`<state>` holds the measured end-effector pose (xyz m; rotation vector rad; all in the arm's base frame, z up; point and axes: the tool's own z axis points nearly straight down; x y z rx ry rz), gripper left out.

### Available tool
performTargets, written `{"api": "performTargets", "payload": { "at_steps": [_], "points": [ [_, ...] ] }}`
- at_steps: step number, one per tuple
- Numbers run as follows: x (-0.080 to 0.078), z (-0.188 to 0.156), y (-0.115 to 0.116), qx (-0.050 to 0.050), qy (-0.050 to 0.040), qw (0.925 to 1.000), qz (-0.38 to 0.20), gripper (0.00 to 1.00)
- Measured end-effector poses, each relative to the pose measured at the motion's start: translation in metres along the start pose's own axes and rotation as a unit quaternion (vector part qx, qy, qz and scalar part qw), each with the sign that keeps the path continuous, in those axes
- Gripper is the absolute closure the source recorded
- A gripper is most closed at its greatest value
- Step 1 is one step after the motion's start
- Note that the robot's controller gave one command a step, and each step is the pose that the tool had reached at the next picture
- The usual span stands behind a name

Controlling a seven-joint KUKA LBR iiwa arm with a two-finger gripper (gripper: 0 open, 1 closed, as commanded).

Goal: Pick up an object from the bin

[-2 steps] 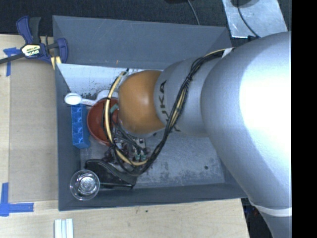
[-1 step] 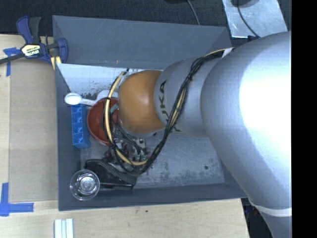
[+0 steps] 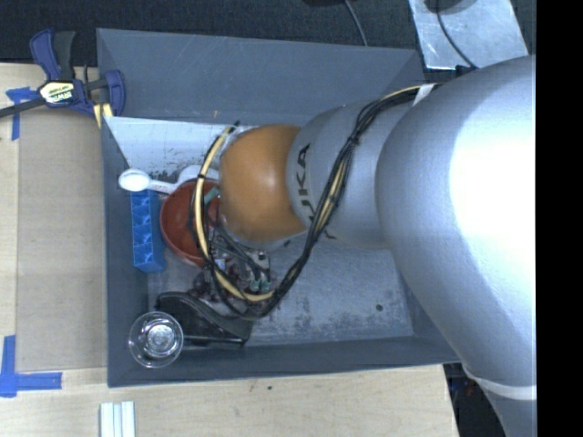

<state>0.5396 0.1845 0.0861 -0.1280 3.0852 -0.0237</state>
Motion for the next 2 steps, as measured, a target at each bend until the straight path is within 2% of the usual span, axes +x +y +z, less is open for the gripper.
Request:
{"api": "performTargets", "payload": {
  "at_steps": [2],
  "points": [
    [0.0,-0.046,-0.001,0.001,0.0042,1.0,0.0,1.0]
  ]
}}
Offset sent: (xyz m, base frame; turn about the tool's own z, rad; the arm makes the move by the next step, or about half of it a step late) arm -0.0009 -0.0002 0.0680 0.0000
